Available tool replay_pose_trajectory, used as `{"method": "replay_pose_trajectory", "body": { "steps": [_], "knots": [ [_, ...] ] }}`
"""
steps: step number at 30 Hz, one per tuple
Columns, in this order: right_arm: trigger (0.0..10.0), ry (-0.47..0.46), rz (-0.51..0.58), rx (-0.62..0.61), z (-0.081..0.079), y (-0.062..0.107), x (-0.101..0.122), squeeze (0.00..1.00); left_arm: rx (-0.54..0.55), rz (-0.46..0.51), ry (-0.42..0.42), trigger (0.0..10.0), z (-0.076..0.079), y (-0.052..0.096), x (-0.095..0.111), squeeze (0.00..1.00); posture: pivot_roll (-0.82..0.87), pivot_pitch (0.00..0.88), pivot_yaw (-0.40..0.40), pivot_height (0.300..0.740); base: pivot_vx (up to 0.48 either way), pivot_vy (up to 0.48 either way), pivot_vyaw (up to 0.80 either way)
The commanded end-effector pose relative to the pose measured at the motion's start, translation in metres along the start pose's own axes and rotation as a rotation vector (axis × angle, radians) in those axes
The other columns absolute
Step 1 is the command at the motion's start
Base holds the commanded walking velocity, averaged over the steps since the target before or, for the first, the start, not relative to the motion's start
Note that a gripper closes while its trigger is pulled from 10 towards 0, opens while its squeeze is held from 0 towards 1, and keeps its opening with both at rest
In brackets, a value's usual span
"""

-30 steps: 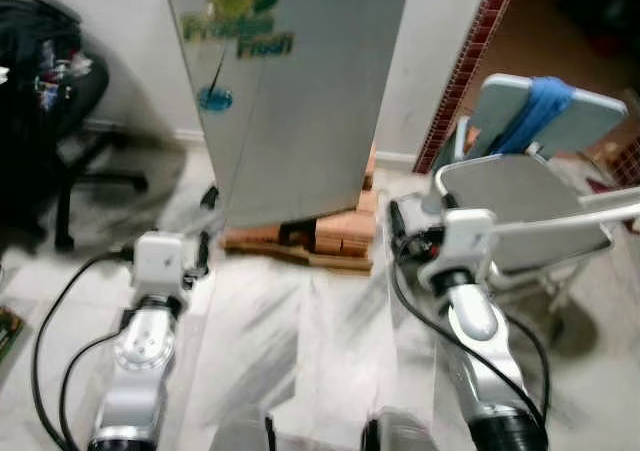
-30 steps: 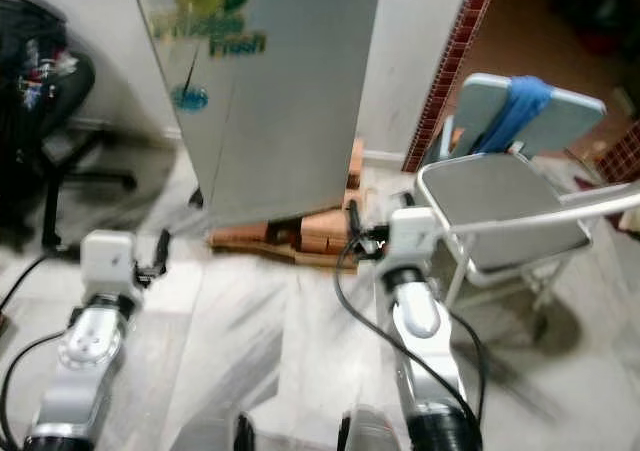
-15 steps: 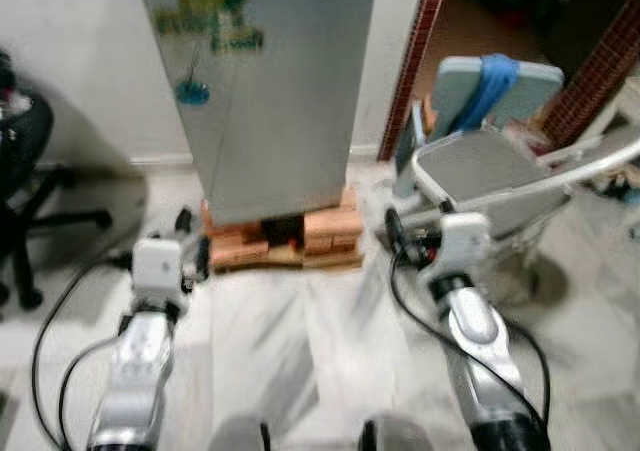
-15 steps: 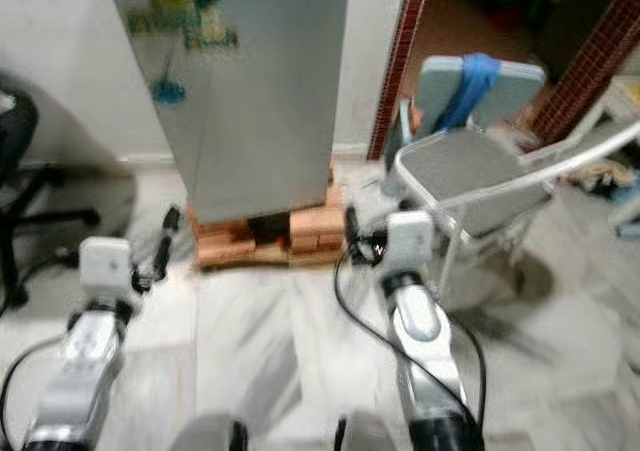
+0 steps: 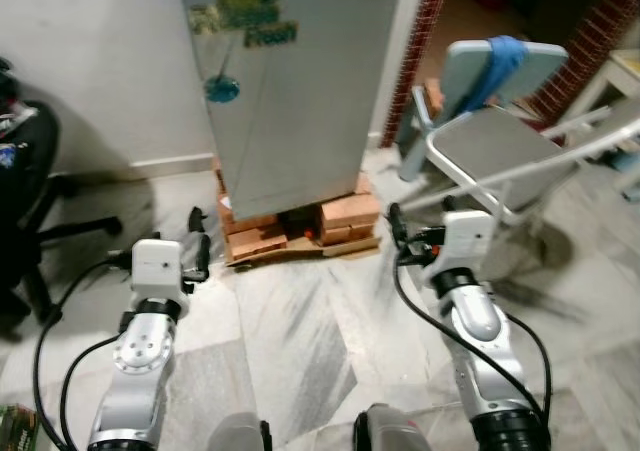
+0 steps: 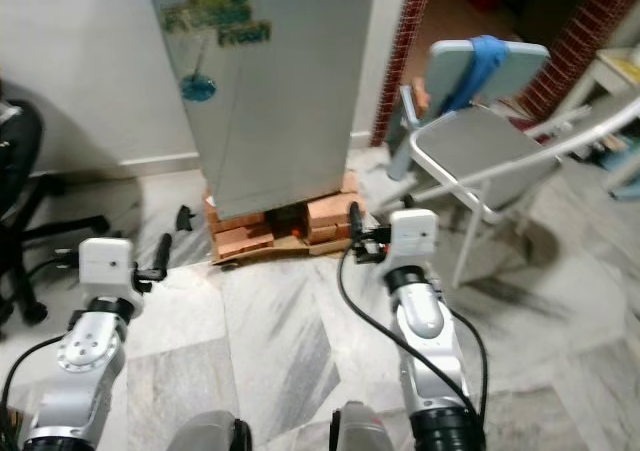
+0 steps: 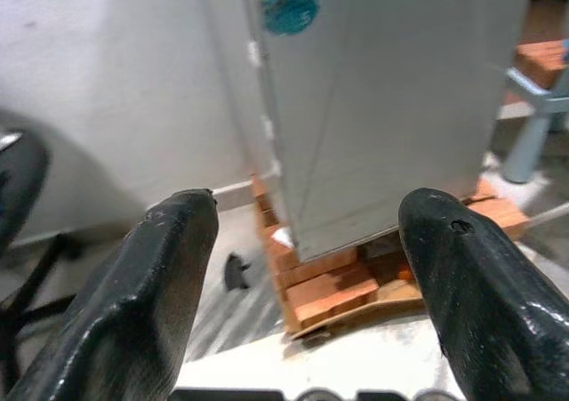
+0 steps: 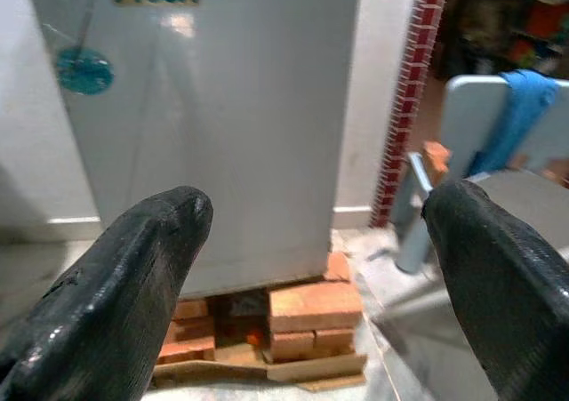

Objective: Restocking fridge

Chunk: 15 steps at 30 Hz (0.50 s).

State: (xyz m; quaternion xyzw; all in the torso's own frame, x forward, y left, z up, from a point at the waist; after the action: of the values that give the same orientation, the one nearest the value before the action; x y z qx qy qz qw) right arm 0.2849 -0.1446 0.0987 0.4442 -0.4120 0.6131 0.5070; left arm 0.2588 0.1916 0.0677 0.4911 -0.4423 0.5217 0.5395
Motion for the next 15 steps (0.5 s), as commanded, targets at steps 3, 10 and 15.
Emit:
{"method": "replay_pose_trajectory", "body": {
  "steps": [3,10,15],
  "knots": [
    [10.0,0.011,-0.003,-0.015,0.0093,-0.0028,0.0007,0.00,-0.029,0.002,0.015,10.0,0.0093,-0.0011,0.0001,0.00,0.04,0.090,-0.003,0.740,0.000,0.472,-0.80],
    [10.0,0.018,0.007,-0.006,0.0091,-0.0079,0.0032,0.00,-0.030,0.013,0.030,10.0,0.0108,-0.0008,0.0002,0.00,0.04,0.090,-0.010,0.740,0.000,0.472,-0.80],
    [10.0,0.017,0.010,-0.005,0.0080,-0.0091,0.0040,0.00,-0.024,0.017,0.028,10.0,0.0099,-0.0023,0.0009,0.00,0.04,0.090,-0.009,0.740,0.000,0.472,-0.80]
  ]
}}
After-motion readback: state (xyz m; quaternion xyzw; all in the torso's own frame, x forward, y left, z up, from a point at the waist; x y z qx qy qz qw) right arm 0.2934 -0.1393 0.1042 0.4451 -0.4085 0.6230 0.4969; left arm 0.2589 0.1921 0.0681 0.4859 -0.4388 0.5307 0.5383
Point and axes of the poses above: a point about 5 cm out from each wrist's last joint towards the gripper, its own y axis pointing back from the gripper into the wrist, its own x axis along the axis of the wrist's last joint, z = x × y, the point moved 1 cm from there along -y, pointing out of the wrist towards the gripper, and after that the axes turned 15 degrees about y, right-handed, at the moved point
